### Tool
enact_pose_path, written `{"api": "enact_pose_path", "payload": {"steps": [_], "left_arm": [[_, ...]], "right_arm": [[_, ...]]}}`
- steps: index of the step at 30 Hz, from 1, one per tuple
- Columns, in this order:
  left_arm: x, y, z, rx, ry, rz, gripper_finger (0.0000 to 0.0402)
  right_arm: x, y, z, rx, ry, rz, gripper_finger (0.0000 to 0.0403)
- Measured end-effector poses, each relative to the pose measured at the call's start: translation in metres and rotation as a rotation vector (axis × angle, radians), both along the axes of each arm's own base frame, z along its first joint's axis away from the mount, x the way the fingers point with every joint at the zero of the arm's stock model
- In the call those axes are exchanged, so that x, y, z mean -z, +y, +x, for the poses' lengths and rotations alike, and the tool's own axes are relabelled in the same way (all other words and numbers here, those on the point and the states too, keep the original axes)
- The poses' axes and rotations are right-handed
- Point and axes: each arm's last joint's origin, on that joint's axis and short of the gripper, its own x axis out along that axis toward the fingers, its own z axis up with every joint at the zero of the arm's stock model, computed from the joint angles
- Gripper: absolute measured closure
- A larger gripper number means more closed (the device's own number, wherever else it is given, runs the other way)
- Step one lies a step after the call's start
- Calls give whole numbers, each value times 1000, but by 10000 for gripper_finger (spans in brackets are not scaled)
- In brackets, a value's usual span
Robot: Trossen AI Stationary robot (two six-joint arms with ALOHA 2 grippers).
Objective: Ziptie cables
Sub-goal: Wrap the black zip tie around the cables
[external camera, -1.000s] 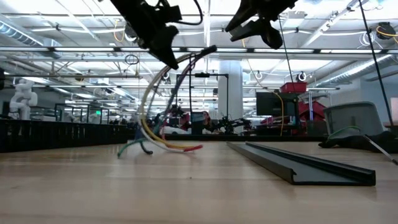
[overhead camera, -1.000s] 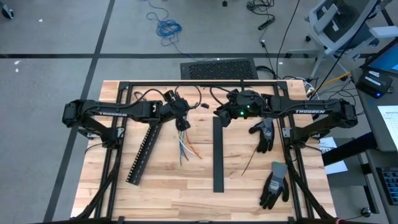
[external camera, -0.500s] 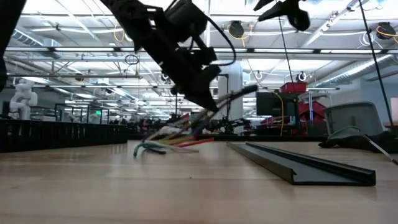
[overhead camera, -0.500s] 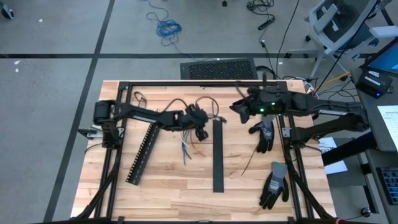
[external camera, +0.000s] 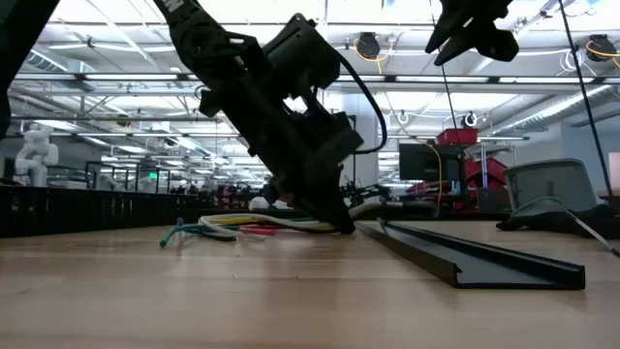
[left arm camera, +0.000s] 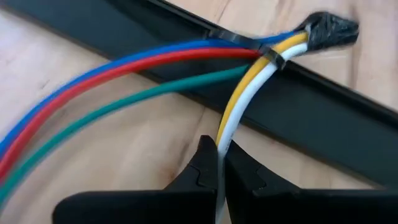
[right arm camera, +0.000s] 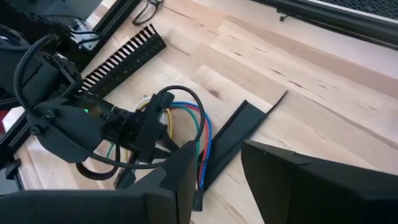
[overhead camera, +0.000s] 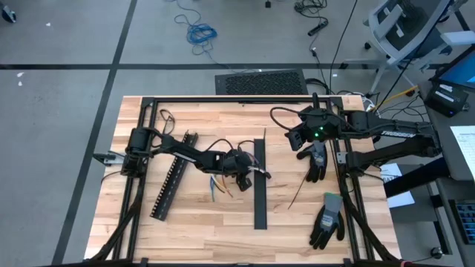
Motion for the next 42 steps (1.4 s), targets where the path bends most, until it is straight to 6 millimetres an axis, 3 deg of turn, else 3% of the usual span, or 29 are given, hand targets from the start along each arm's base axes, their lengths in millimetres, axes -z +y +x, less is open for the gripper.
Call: {"api": "enact_pose_path", "payload": {"steps": [7, 13, 18, 22, 26, 34, 38, 42], "left_arm": [[8, -3, 2, -33, 7, -119, 379], [2, -5, 1, 24, 1, -207, 323], [-2, -3, 0, 41, 6, -282, 280], [-5, 3, -1, -22, 5, -343, 261], [-11, 12, -3, -1, 8, -396, 252], [-11, 20, -10, 121, 74, -456, 265], [-10, 19, -12, 162, 97, -399, 293], [-10, 18, -13, 164, 104, -352, 352]], "right_arm": [[0, 0, 1, -4, -2, 2, 282], [4, 1, -3, -21, 51, 26, 282], [18, 2, -8, 36, 214, 101, 282], [31, 2, 3, 28, 313, 145, 282], [49, 2, 28, -17, 364, 167, 282], [99, -1, 84, -112, 429, 215, 282], [109, 1, 90, -127, 468, 223, 282], [103, 1, 86, -123, 451, 204, 282]]}}
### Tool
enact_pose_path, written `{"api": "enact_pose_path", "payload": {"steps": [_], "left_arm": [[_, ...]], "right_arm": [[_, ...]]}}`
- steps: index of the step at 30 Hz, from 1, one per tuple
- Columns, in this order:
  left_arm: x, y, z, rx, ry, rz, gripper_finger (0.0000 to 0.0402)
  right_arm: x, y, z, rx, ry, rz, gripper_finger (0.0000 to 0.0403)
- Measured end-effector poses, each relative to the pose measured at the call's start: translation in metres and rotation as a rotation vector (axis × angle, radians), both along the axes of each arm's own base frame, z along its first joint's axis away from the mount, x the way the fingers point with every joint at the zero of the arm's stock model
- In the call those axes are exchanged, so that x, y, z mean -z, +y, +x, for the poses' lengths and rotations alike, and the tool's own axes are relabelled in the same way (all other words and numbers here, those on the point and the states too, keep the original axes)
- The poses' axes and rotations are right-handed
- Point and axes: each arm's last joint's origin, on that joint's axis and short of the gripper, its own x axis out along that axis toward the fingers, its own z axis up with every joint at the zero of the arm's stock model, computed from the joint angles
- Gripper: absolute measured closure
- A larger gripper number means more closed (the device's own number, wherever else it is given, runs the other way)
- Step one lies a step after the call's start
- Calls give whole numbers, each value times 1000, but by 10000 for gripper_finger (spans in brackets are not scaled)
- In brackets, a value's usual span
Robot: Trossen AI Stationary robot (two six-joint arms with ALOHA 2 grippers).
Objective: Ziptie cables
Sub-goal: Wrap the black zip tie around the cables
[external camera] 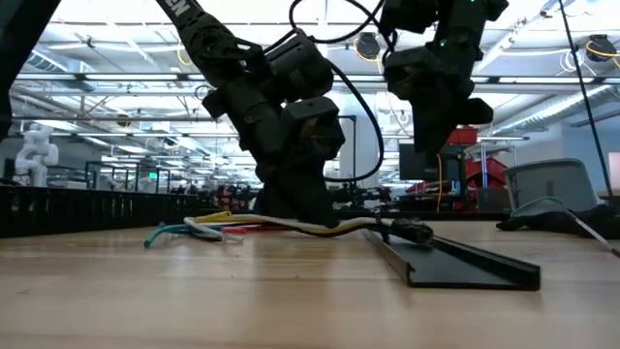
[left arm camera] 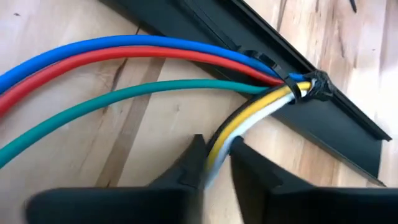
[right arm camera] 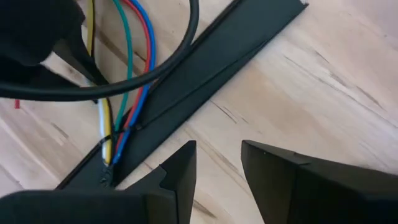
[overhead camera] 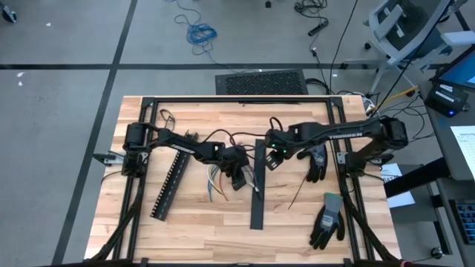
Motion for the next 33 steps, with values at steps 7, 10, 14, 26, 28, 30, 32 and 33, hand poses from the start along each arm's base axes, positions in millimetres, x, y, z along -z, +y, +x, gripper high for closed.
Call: {"api": "enact_pose_path", "payload": {"steps": [7, 10, 14, 26, 28, 30, 32, 33], "left_arm": [[0, -5, -2, -1, 18, 72, 400], [0, -8, -4, 2, 39, 80, 401], [-15, -10, -17, -3, 101, 171, 401], [-77, -6, -61, 12, 165, 418, 402], [-76, -5, -64, 17, 198, 437, 402], [-75, -5, -67, 41, 228, 448, 402], [-75, -5, -68, 53, 240, 460, 402], [-75, -5, -68, 58, 240, 465, 402]], "right_arm": [[-23, -1, -13, 21, -86, -40, 282], [-32, -1, -19, 48, -126, -66, 282], [-43, -2, -27, 86, -167, -107, 282], [-38, 0, -26, 19, -145, -129, 282], [-26, -2, -22, 43, -101, -134, 282], [-9, -9, -16, 98, -62, -117, 282], [11, -17, -10, 137, -23, -89, 282], [19, -22, -5, 160, -17, -82, 282]]}}
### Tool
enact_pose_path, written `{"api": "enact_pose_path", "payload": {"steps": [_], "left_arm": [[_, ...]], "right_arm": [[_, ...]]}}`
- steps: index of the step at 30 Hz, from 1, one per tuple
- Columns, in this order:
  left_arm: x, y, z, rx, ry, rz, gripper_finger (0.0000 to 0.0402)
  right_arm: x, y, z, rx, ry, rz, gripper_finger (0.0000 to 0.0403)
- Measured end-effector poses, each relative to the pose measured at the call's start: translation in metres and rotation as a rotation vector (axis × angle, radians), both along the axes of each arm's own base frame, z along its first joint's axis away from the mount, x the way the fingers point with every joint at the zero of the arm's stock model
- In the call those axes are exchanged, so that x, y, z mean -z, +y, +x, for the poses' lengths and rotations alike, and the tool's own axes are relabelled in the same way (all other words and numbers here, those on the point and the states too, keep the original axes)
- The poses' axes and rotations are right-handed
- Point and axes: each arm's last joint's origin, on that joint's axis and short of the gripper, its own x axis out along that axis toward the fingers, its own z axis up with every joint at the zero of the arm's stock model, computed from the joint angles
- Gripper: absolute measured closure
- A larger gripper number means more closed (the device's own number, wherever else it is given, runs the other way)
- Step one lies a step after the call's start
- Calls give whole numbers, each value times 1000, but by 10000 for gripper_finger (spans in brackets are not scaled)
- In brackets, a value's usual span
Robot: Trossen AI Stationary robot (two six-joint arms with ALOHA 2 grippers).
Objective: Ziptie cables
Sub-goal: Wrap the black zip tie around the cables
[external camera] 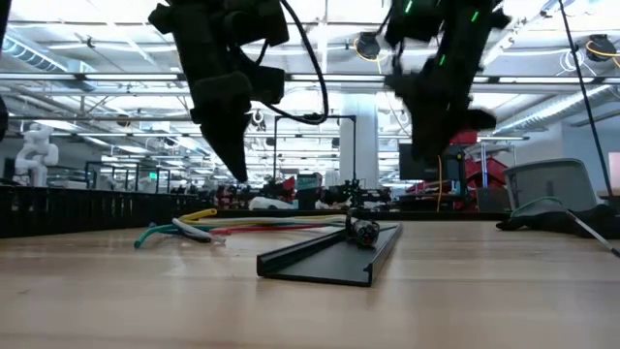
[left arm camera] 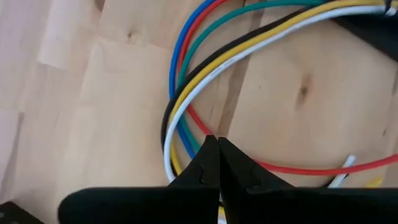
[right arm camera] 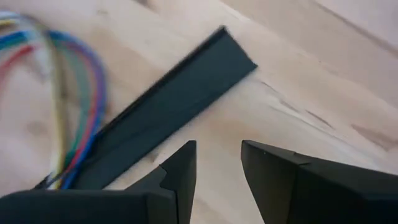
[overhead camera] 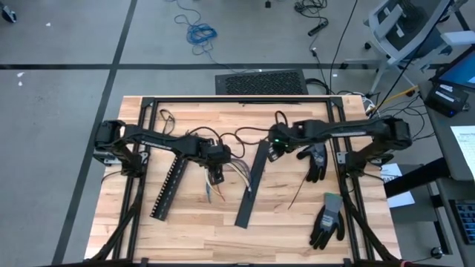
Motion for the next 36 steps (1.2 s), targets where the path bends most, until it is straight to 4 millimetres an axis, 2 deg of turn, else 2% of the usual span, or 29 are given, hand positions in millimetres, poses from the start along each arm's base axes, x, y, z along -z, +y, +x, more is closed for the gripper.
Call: {"api": "enact_pose_path", "payload": {"steps": [3, 6, 9, 15, 19, 25, 32, 36], "left_arm": [[0, 1, 0, -1, -1, 23, 402], [0, 1, 0, 17, 3, 29, 402], [0, 0, -1, 18, 10, 29, 402], [8, 0, -6, 39, 46, 36, 402], [16, 0, -11, 68, 77, 45, 402], [22, -2, -16, 86, 108, 9, 402], [22, -2, -16, 151, 112, 8, 402], [22, -2, -16, 162, 112, 12, 402]], "right_arm": [[13, -14, 19, 30, -94, 44, 282], [21, -18, 34, 7, -195, 161, 282], [25, -4, 42, -32, -219, 237, 282], [29, 38, 45, -60, -180, 292, 282], [28, 57, 46, 40, -199, 281, 282], [39, 72, 53, 199, -222, 322, 282], [71, 78, 71, 291, -224, 440, 282], [71, 81, 74, 334, -261, 440, 282]]}}
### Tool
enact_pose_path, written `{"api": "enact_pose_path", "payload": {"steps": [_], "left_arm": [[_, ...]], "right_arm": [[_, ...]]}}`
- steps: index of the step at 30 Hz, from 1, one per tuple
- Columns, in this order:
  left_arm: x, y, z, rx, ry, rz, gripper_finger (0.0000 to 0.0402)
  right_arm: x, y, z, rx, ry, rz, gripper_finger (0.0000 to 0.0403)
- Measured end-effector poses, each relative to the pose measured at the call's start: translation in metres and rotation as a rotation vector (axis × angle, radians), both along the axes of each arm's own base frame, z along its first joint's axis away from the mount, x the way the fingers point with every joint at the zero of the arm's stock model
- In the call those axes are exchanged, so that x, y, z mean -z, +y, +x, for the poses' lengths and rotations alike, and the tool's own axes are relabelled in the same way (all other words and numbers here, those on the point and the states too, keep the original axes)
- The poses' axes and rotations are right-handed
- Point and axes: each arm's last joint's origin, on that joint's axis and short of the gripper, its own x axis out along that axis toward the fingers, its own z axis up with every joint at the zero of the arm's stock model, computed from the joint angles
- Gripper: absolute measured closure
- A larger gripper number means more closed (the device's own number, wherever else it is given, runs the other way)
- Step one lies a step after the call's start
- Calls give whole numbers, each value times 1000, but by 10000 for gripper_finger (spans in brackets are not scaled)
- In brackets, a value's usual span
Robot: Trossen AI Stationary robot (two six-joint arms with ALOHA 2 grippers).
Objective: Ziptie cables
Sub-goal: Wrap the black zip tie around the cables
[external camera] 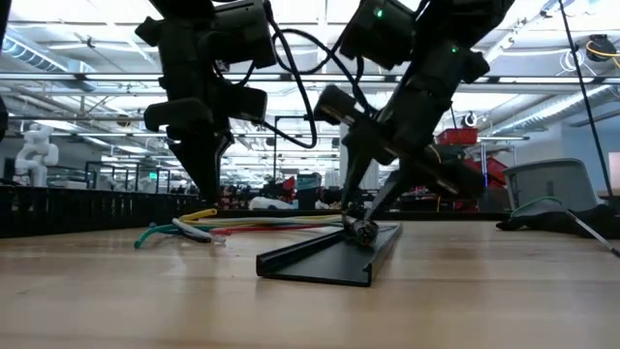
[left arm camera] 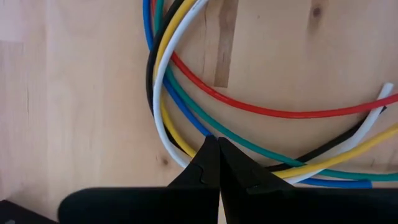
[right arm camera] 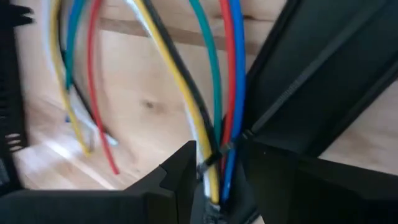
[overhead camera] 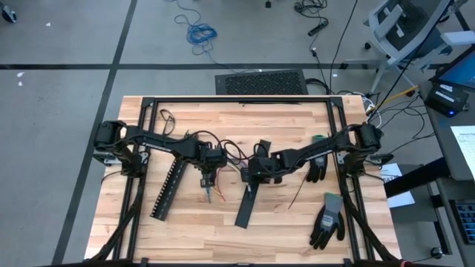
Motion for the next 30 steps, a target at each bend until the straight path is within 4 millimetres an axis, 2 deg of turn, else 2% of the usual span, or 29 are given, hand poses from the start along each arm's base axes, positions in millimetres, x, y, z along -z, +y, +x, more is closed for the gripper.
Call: {"api": "enact_pose_path", "payload": {"steps": [6, 15, 24, 30], "left_arm": [[0, 0, 0, 2, 0, -1, 402], [0, 0, 0, 1, -1, -1, 402], [0, 0, 0, 34, -2, 7, 402], [0, 0, 0, 34, -2, 7, 401]], "right_arm": [[-3, -1, -5, 31, 33, 4, 287], [-1, 10, -10, 78, 86, 52, 322], [3, -3, -12, 315, 111, -22, 325], [4, -6, -15, 371, 138, -14, 325]]}}
